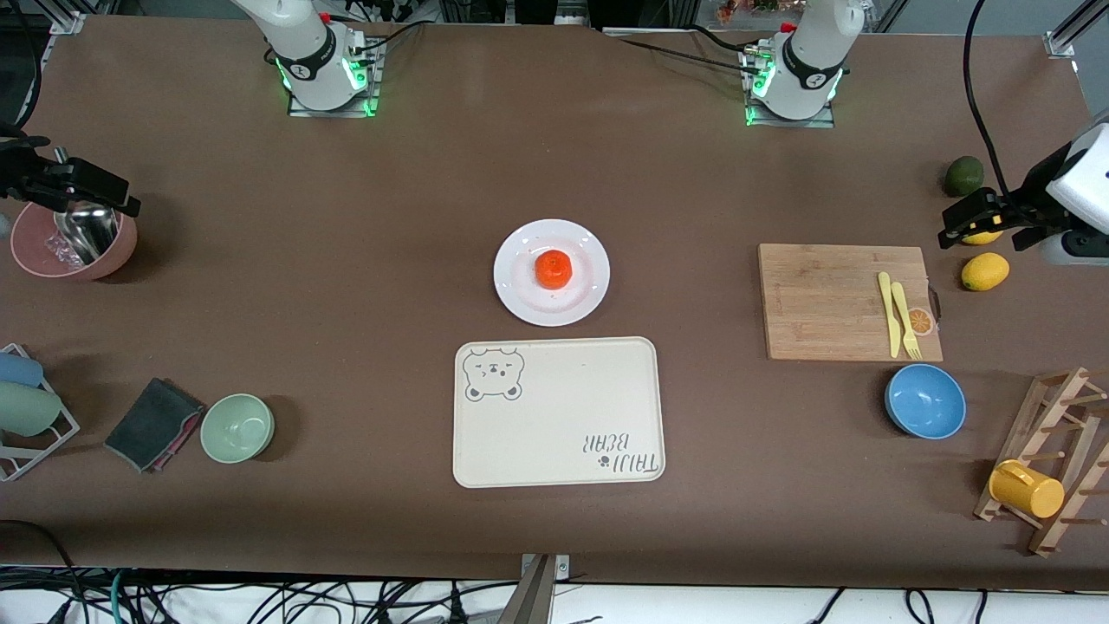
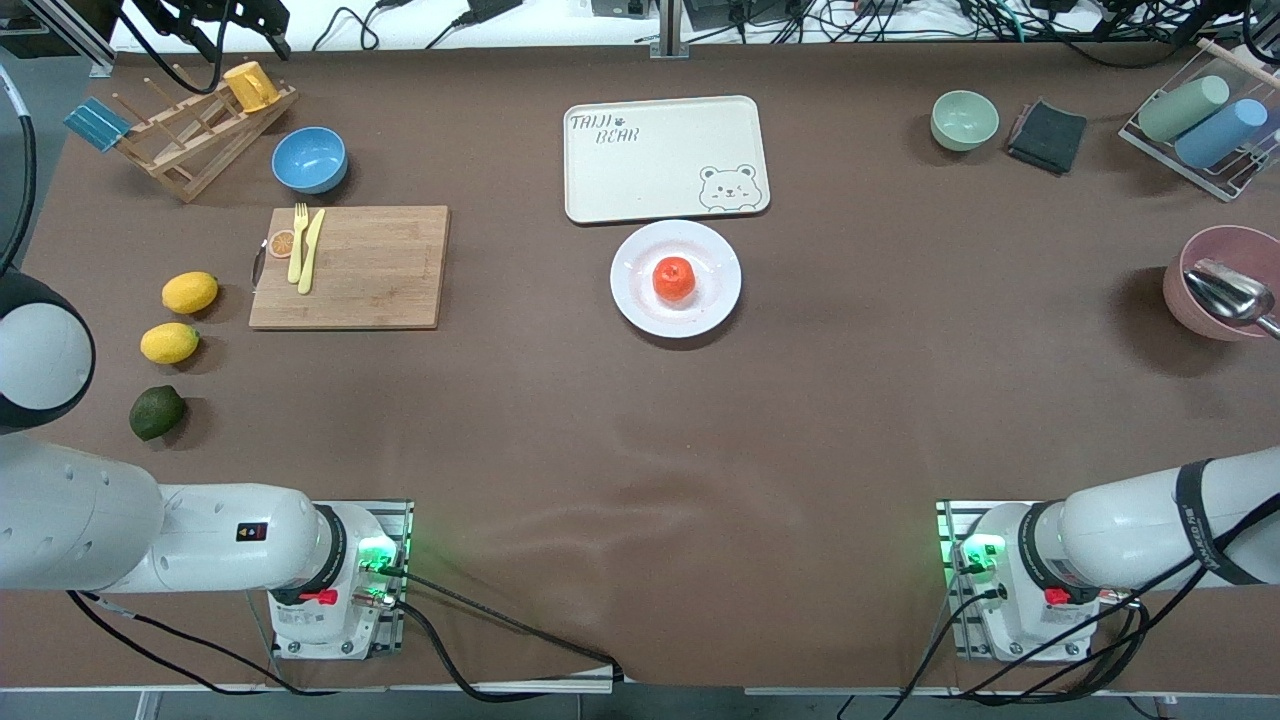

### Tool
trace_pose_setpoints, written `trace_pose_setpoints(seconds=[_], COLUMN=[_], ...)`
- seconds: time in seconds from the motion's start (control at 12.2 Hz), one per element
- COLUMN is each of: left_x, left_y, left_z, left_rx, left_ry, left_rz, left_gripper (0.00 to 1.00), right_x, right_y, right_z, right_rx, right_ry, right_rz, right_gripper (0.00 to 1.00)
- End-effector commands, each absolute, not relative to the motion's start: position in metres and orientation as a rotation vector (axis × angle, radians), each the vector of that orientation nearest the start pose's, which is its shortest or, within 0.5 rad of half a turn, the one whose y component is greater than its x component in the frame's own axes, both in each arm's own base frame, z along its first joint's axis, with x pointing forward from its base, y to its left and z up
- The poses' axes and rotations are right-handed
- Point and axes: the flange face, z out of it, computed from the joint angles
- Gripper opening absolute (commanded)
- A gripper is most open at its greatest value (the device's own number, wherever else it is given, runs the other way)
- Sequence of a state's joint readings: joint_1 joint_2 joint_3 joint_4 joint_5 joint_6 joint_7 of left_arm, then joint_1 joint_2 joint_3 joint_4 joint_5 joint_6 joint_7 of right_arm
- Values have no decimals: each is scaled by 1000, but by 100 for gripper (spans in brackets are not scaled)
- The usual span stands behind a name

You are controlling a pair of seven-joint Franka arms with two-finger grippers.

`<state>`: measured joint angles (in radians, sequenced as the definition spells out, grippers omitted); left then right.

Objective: Place orange and plate with both arms
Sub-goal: 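Reach the right gripper toward the rim of the white plate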

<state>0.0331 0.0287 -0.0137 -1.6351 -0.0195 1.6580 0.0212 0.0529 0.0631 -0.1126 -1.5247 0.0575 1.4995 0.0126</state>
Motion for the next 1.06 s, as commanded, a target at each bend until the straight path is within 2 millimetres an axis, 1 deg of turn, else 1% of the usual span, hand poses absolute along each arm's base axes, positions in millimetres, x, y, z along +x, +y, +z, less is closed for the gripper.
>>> trace_pose_setpoints(seconds=[0.0,0.08,0.16,0.24,0.33,0.41,0.49,0.57,0.65,0.82,0.98], left_x=[567,568,568,569,570,571,571,572,574,575,578], left_y=[8,8,10,9,7,7,6,6,8,9,3], left_z=[595,600,601,603,609,612,613,612,608,605,602], left_rx=[-3151,-3150,-3156,-3160,-3163,-3166,-3173,-3173,-3175,-3177,-3171], left_ry=[40,40,32,32,36,34,31,33,26,23,42], left_rz=[-3,-22,-27,-44,-66,-76,-79,-77,-67,-60,-69], left_gripper=[100,100,100,100,100,100,100,100,100,100,100], right_x=[571,570,571,579,581,579,576,570,564,562,564], right_y=[-29,-29,-30,-28,-27,-26,-21,-10,-5,-2,19], right_z=[600,599,596,578,575,578,577,576,580,581,581], right_rx=[-3072,-3071,-3072,-3071,-3070,-3068,-3063,-3047,-3030,-2980,-2806], right_ry=[101,94,54,18,4,-27,-66,-158,-253,-441,-423], right_rz=[147,151,162,217,231,228,265,321,351,346,289], right_gripper=[100,100,100,100,100,100,100,100,100,100,100])
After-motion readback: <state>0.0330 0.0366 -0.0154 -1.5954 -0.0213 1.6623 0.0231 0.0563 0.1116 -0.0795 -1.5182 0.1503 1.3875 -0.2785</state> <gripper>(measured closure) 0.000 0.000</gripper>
